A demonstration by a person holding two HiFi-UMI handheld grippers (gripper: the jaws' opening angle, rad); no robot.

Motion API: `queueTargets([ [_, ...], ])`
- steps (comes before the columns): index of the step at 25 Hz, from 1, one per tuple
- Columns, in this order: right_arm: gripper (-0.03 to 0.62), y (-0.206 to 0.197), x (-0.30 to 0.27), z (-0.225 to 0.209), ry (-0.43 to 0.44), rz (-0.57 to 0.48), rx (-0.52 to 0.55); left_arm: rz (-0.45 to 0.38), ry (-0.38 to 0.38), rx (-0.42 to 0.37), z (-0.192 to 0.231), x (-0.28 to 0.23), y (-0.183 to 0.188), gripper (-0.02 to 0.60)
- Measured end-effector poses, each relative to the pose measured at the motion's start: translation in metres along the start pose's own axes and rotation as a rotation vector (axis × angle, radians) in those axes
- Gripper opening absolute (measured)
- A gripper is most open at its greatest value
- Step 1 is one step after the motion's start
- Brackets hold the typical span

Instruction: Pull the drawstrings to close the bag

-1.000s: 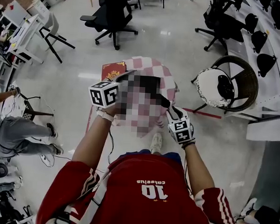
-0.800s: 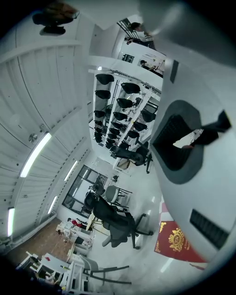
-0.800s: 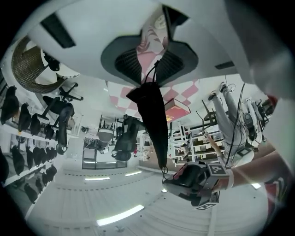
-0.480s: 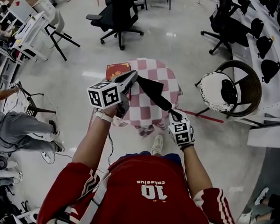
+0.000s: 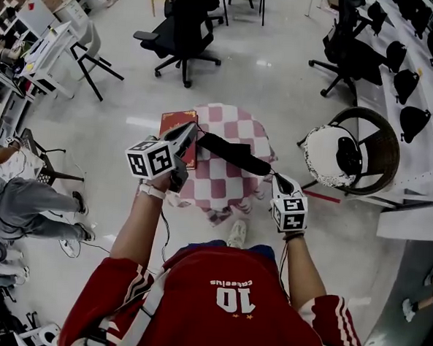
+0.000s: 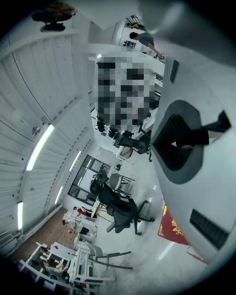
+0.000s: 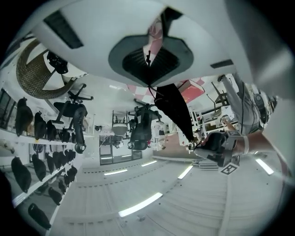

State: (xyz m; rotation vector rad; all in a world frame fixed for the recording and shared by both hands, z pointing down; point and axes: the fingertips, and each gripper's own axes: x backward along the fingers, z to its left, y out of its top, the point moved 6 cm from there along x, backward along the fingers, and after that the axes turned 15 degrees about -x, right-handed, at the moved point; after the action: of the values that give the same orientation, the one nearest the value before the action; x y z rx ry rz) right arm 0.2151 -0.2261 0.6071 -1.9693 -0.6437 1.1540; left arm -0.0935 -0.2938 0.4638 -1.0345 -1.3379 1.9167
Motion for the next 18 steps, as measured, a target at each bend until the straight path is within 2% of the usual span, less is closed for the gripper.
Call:
queueTargets([
  [7,0.018,0.056,0.015,-0.019,-0.002,-0.108,-0.051,0.001,0.086,-0.027,0.007,0.009,0.006,0.006],
  [12,0.018,0.089,0.021,-0.007,0.009,-0.173,-0.048,0.005,0.147,-0.043,0.022,0.027,0.007,0.006],
  [18,0.018,0.123,0.026,0.020,-0.041,-0.254,-0.006,-0.003,0.200,-0.117,0.044,0.052,0.018,0.006],
])
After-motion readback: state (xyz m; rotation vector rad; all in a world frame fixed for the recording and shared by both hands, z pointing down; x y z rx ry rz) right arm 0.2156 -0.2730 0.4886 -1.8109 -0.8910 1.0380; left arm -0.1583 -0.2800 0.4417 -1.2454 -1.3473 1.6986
